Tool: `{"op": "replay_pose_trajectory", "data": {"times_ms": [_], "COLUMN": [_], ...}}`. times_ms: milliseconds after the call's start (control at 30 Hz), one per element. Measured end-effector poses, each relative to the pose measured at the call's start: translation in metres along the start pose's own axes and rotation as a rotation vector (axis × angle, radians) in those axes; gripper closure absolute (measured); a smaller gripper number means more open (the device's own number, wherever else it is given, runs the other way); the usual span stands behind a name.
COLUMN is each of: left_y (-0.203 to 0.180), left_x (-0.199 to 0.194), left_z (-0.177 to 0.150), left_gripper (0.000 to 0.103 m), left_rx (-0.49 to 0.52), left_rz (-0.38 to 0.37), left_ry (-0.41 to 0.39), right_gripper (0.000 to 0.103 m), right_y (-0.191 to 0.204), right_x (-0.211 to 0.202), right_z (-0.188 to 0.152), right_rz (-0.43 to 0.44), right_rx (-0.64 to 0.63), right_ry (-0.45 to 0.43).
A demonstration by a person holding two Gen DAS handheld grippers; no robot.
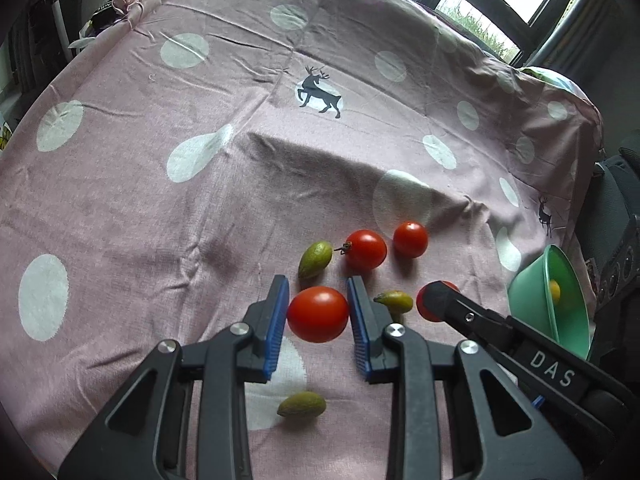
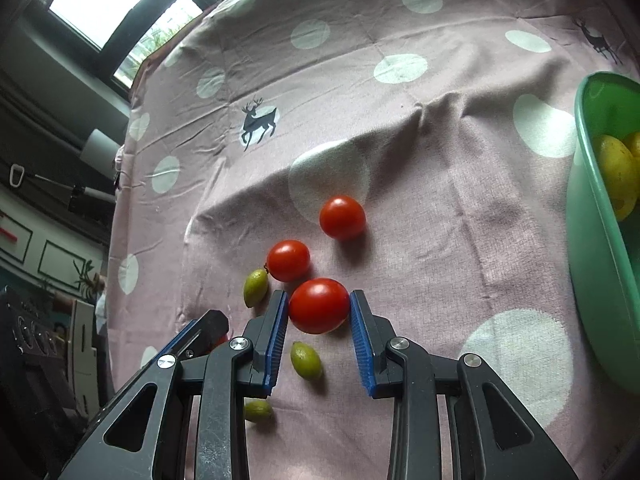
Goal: Organize fruits
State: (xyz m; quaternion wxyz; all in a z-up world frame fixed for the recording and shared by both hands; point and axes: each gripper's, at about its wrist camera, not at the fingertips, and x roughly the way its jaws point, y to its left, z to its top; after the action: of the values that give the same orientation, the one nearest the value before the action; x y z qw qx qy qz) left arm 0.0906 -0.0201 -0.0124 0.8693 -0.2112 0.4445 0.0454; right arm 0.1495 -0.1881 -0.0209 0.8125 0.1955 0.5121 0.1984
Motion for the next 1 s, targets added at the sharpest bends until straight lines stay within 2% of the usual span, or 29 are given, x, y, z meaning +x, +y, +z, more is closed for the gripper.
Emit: {"op": "replay_pose_trajectory", "data": {"times_ms": [667, 1000], "left_y": [-0.032, -0.059], "left_x": [-0.028, -0.034], "left_z": [-0.006, -0.011], "left_gripper": [0.073, 0.073], "left_rx": [0.061, 0.132], "left_rz": [-0.106, -0.156], "left_ry": [-0.063, -0.08], "right_gripper": [0.07, 0.07], "right_y": [-0.032, -0.043], "right_x": [-0.053, -0.079], "right_z": [-0.003, -0.007], "right_rz": [-0.028, -0.029], "right_rx": [0.073, 0.103], "right_ry": [-0.137, -0.205]}}
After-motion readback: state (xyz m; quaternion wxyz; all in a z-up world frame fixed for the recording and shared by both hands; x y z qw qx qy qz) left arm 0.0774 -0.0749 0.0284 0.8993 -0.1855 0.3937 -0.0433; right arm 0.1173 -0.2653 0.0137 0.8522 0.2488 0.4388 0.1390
